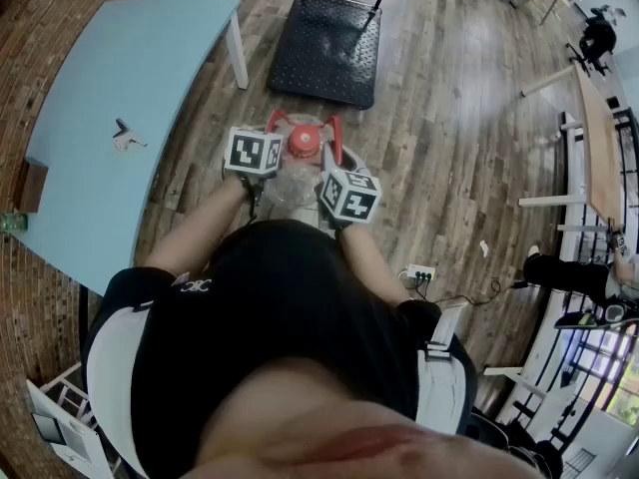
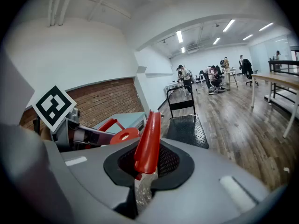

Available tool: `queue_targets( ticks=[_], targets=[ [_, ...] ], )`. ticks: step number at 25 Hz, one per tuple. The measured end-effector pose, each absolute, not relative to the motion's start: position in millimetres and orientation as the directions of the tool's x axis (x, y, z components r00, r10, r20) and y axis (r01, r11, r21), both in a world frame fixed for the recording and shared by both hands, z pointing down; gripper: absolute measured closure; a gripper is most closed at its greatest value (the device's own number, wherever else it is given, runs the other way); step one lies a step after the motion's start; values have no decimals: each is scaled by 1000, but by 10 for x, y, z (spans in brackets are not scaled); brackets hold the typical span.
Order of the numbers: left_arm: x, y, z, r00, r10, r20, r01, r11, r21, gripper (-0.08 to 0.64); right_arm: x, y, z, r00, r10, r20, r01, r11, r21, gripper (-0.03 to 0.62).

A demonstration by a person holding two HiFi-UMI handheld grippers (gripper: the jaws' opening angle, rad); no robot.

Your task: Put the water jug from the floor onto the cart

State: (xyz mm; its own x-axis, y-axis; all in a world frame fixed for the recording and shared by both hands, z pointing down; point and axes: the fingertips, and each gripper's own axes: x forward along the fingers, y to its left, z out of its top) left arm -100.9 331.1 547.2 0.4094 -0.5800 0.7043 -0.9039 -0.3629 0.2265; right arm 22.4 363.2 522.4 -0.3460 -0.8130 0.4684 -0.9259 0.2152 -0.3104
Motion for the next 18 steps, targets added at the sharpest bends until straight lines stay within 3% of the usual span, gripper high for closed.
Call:
queue_targets(
  ticks=[18],
  targets=[
    [-779, 3490, 5443, 411, -605, 682, -903, -374, 212, 558, 450, 3793, 5203, -366, -829, 422, -907, 217, -361, 537]
  ],
)
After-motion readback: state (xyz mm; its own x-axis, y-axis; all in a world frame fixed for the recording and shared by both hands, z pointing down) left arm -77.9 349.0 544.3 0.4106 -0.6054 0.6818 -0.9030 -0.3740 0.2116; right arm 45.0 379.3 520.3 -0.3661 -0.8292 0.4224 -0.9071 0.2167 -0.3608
